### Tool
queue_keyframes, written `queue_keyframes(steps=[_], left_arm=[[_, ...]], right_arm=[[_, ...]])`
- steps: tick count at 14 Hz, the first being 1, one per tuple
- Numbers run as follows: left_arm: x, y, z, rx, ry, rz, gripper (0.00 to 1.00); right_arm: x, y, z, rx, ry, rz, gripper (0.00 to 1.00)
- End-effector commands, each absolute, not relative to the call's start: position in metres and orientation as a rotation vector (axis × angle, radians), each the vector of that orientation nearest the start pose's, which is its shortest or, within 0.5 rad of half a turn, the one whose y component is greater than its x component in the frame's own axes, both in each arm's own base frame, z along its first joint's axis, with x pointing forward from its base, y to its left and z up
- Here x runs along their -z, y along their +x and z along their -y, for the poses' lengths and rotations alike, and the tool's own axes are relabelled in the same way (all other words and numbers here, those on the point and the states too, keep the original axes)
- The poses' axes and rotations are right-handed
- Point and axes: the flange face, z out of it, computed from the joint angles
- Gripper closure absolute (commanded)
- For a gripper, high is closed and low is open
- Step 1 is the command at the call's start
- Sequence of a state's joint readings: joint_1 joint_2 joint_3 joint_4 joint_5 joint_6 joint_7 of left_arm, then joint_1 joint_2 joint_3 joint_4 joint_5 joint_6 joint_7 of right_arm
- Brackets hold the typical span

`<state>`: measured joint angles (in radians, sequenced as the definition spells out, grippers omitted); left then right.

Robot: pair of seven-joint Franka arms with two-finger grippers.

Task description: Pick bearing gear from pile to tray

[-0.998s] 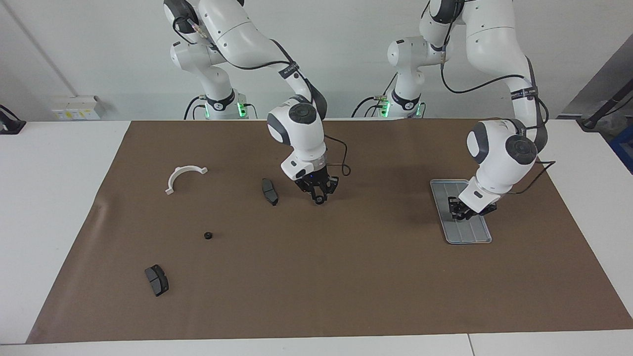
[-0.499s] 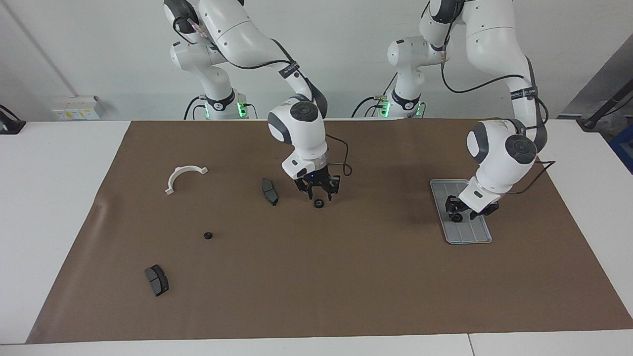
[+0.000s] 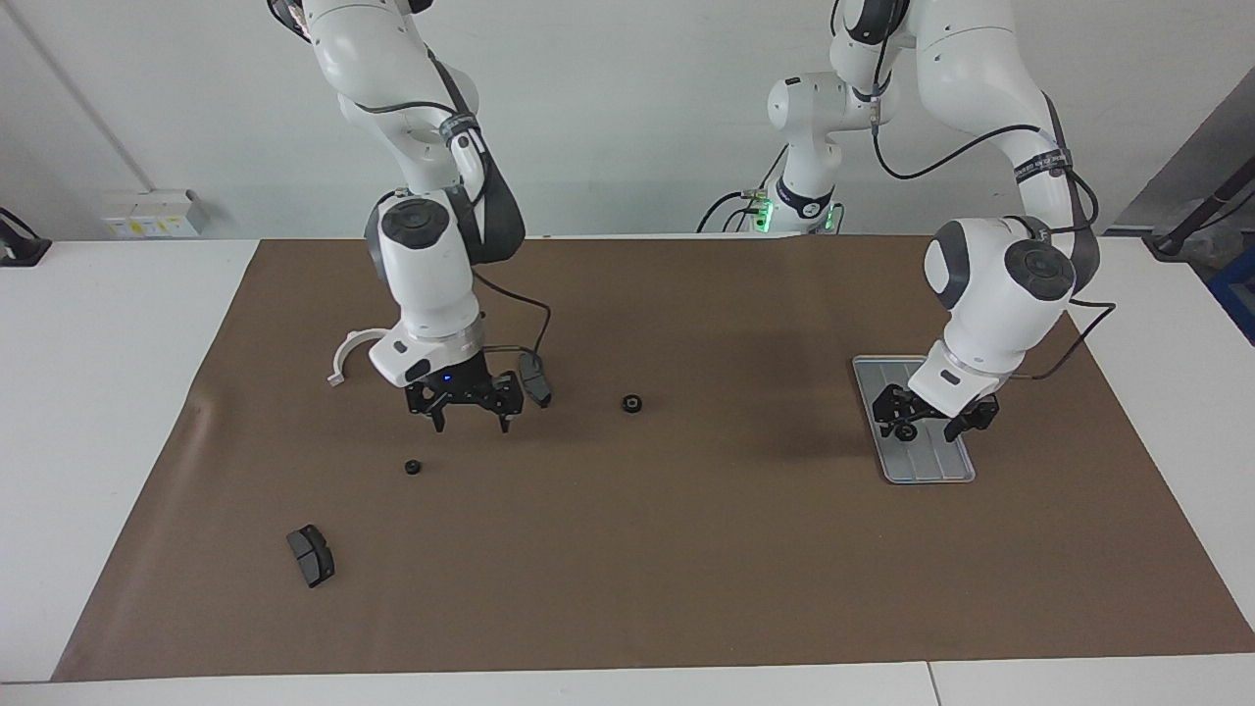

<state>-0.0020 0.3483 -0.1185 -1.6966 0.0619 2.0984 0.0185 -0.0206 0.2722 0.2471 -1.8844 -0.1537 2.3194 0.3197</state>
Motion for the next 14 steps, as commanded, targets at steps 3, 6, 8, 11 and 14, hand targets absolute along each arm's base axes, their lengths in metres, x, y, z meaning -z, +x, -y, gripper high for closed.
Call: queue_keyframes(steps=[3, 6, 8, 11, 14], left_arm=[[-0.383, 0.644, 0.176, 0.028, -3.092, -0.026, 0.0], [-0.382, 0.639, 0.238, 0.022, -3.07, 0.105, 0.0], [-0.392, 0.635, 0.252, -0.009, -3.065, 0.134, 0.0], [-0.378, 0.619, 0.295, -0.012, -3.056, 0.24, 0.0], [-0.377, 0.601, 0.34, 0.043, -3.078, 0.28, 0.0]], right_arm=[[-0.354, 0.627, -0.08, 0.239, -3.159, 0.207, 0.0], [-0.332, 0.622, -0.058, 0.19, -3.156, 0.343, 0.0], [-0.32, 0.624, -0.054, 0.173, -3.152, 0.341, 0.15], [-0.311, 0.624, -0.053, 0.168, -3.147, 0.34, 0.43], [-0.304, 0.624, -0.053, 0.157, -3.145, 0.335, 0.47]])
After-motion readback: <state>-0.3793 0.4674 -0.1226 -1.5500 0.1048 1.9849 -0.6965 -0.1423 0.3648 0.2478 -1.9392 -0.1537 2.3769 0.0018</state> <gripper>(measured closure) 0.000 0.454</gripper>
